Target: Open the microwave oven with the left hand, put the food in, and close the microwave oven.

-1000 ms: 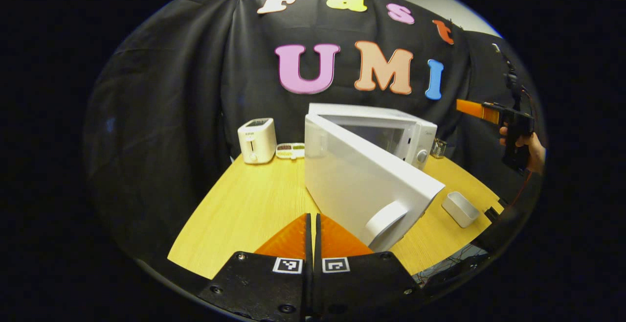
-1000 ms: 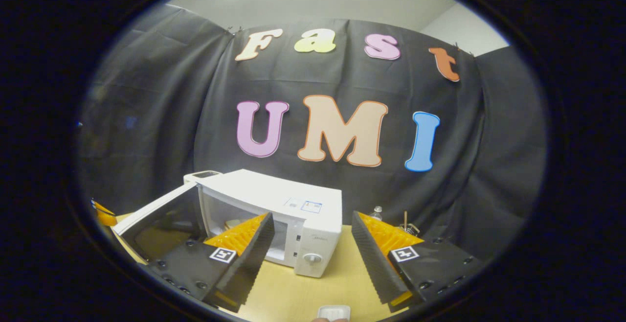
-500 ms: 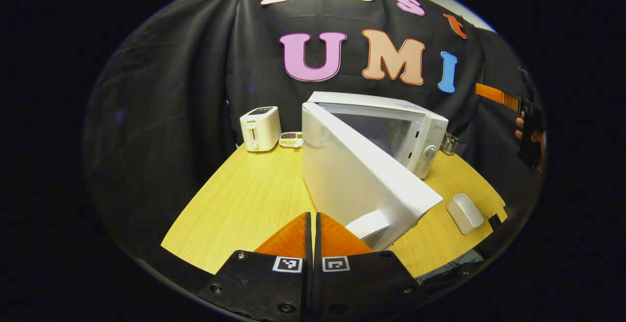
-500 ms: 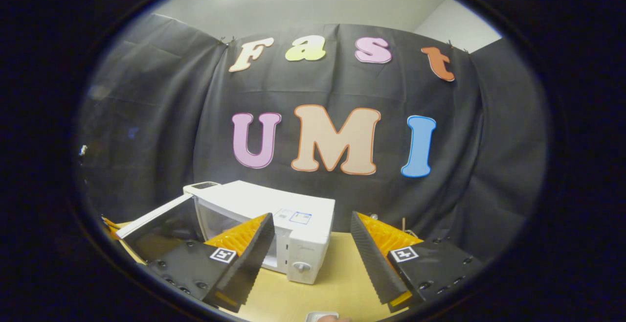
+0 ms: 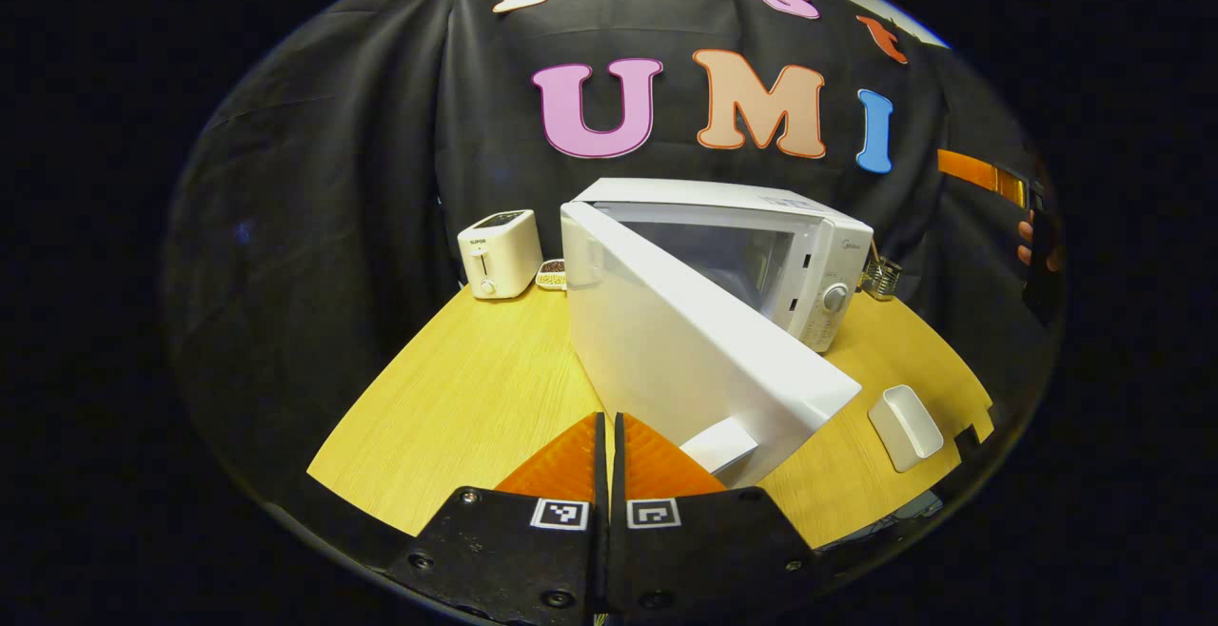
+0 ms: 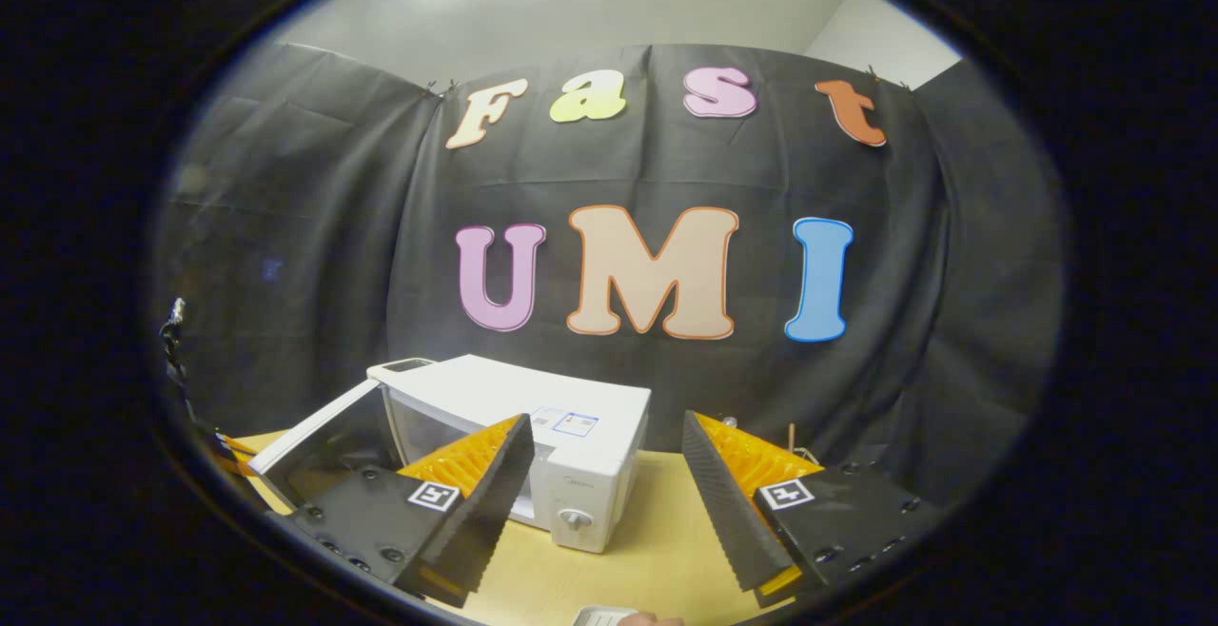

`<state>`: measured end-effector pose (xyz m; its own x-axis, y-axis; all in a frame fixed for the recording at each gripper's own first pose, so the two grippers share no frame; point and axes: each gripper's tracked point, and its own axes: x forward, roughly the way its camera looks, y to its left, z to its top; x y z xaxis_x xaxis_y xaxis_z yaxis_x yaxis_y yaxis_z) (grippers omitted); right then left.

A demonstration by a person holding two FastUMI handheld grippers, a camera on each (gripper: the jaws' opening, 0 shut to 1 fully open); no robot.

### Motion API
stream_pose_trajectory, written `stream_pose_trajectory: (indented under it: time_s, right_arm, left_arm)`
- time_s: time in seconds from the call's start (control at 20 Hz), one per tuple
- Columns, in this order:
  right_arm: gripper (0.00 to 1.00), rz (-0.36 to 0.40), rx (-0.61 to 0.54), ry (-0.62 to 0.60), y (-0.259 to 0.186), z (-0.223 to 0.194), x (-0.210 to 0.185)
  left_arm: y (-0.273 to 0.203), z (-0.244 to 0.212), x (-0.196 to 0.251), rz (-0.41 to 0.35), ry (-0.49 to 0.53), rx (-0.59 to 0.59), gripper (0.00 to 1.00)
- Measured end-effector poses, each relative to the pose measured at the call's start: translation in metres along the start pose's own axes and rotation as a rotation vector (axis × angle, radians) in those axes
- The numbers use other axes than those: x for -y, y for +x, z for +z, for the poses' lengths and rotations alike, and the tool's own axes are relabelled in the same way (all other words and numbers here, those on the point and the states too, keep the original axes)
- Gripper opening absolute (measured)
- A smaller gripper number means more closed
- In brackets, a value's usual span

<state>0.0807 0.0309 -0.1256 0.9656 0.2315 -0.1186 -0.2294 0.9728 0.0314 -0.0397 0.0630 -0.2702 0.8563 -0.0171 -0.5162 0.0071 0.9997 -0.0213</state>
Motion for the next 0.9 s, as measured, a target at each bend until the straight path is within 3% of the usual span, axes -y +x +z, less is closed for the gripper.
stream_pose_trajectory:
  time_s: [0.45,0.9]
  right_arm:
    - [0.98,0.016,-0.003,0.032,-0.009,-0.007,0.007]
    - [0.98,-0.019,0.006,0.047,-0.021,-0.005,0.021]
  left_arm:
    - [0.024,0.018,0.053,-0.072,0.016,0.016,0.01]
    - [0.057,0.052,0.105,-0.153,0.035,0.073,0.01]
